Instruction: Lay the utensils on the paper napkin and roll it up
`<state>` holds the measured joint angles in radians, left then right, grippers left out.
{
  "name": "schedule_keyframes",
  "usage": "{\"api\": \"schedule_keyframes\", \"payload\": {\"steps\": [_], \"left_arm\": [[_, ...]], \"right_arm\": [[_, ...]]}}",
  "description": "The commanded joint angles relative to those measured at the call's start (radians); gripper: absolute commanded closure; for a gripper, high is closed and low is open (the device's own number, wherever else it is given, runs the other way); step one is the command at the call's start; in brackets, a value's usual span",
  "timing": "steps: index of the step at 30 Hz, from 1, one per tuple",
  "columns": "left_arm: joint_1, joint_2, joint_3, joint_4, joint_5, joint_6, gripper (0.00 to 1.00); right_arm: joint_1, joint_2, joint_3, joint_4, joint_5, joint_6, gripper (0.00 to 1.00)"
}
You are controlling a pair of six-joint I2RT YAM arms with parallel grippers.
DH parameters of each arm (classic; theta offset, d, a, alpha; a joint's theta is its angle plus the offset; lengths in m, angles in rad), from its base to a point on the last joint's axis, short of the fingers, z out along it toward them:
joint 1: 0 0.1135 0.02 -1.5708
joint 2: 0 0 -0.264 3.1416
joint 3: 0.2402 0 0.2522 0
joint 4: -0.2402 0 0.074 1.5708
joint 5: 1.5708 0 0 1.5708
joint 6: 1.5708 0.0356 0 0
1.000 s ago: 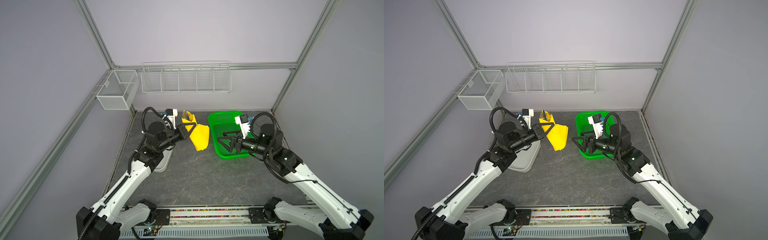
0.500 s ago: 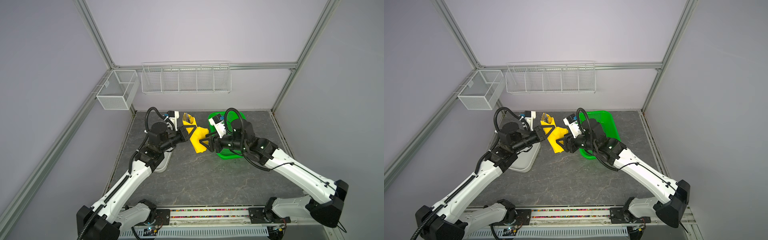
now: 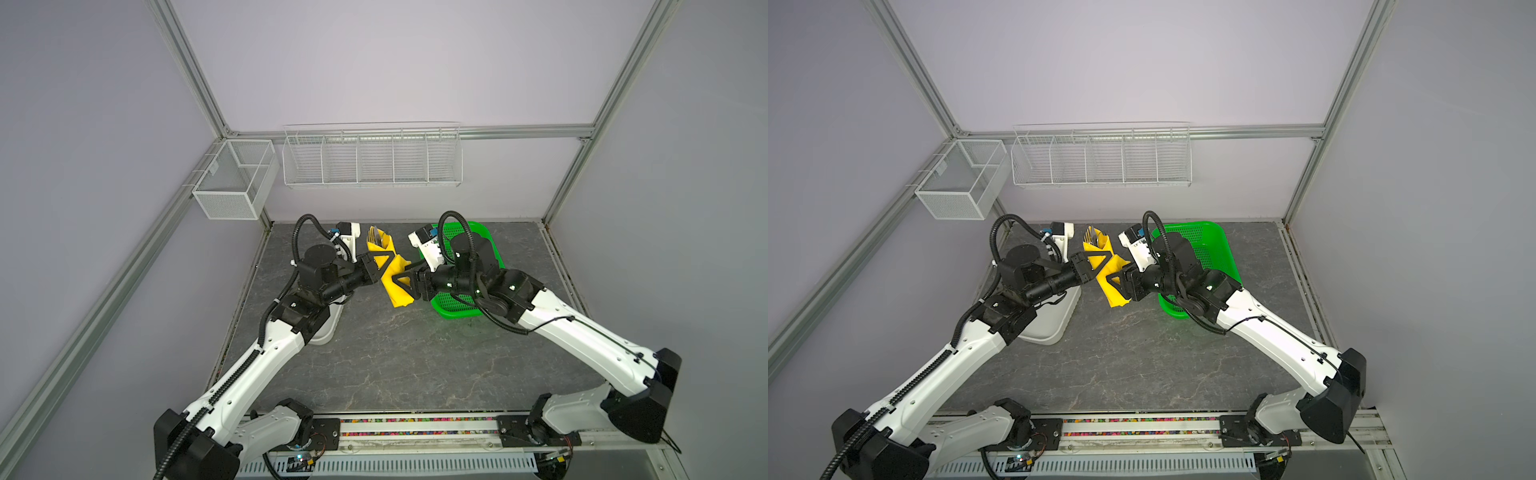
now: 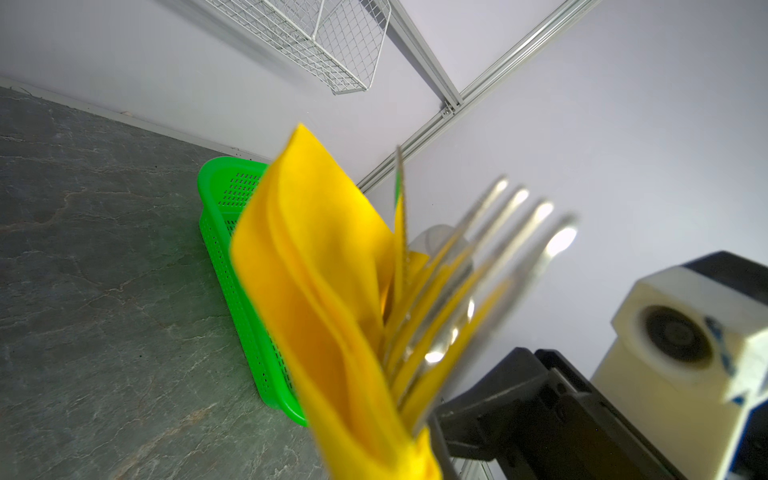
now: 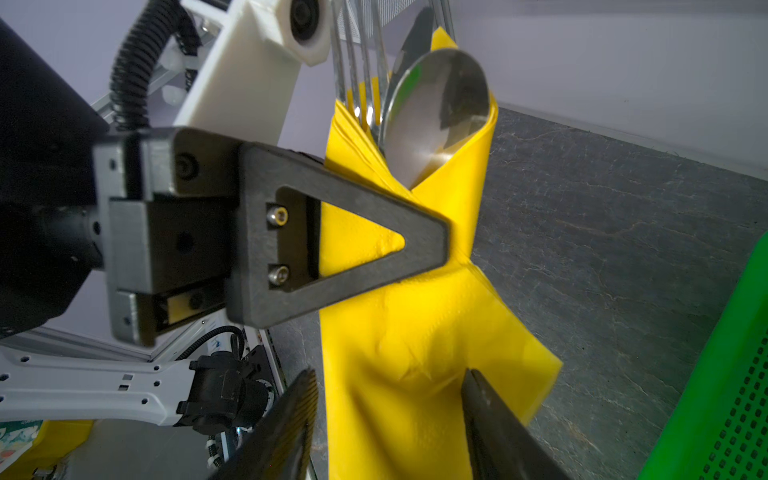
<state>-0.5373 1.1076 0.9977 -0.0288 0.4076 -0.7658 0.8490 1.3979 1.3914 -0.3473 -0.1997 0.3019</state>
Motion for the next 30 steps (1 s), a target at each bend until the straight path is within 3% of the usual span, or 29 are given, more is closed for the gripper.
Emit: {"api": "schedule_keyframes", "payload": {"steps": [1, 16, 24, 30], "left_arm": [[-0.004, -0.002, 0.032, 0.041, 0.003, 0.002, 1.0], [-0.005, -0.003, 0.024, 0.085, 0.037, -0.026, 1.0], [-0.004, -0.009, 0.024, 0.106, 0.054, -0.031, 1.0], [-0.004, -0.008, 0.024, 0.125, 0.062, -0.044, 1.0]], "right_arm": [[0.008, 0.008, 0.015, -0.007, -0.007, -0.013, 0.41], [0.003, 0.039, 0.003, 0.059, -0.133, 0.013, 0.41], [-0.046, 0.03, -0.043, 0.165, -0.306, 0.088, 0.41], [-0.068, 0.038, -0.064, 0.215, -0.379, 0.123, 0.51]]}}
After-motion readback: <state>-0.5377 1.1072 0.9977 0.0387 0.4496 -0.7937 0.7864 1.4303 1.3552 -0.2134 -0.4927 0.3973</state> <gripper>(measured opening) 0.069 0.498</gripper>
